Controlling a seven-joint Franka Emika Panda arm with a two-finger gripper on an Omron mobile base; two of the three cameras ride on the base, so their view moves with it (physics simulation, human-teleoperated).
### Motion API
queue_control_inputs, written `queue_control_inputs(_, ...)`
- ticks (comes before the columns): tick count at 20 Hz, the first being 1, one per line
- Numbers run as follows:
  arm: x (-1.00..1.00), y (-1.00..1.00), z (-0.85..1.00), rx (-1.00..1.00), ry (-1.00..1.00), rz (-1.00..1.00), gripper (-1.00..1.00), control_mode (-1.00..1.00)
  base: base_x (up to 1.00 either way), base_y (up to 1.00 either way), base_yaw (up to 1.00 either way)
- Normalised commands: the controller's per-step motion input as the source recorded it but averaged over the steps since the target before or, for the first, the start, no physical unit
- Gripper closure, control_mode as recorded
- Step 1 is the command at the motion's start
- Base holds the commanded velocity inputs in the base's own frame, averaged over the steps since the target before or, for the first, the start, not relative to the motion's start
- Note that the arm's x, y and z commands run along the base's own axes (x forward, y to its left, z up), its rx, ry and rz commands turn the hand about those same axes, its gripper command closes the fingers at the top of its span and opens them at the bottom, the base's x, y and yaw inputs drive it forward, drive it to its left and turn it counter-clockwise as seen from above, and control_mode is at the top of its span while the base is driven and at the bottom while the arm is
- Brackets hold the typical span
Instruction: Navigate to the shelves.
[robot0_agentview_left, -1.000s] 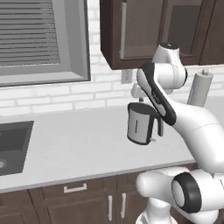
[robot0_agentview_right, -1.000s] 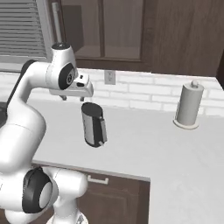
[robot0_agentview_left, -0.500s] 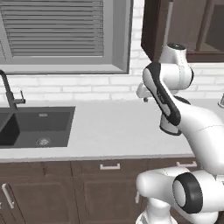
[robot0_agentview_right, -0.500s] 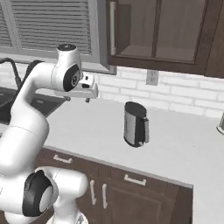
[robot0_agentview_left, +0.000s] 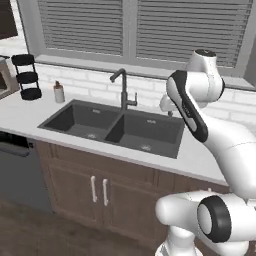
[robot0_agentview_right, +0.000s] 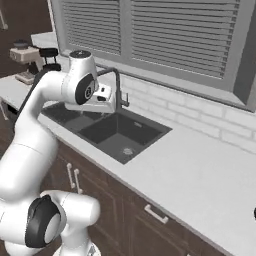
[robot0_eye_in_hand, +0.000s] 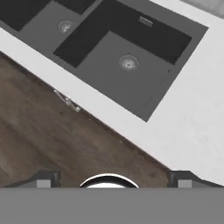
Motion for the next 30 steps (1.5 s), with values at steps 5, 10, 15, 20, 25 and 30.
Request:
queue_control_inputs(5,0.00,0.00,0.00,0.00,0.00,0.00,-1.00,1.00,0.00,0.89,0.67)
queue_control_inputs(10,0.00,0.00,0.00,0.00,0.00,0.00,-1.00,1.00,0.00,0.67,0.63)
queue_control_inputs(15,0.00,0.00,0.00,0.00,0.00,0.00,-1.00,1.00,0.12,0.54,0.64)
queue_control_inputs(20,0.00,0.00,0.00,0.00,0.00,0.00,-1.00,1.00,0.29,0.44,0.67)
queue_control_inputs(25,0.00,0.00,0.00,0.00,0.00,0.00,-1.00,1.00,0.24,0.32,0.71)
queue_control_inputs(30,0.00,0.00,0.00,0.00,0.00,0.00,-1.00,1.00,0.22,0.51,0.70)
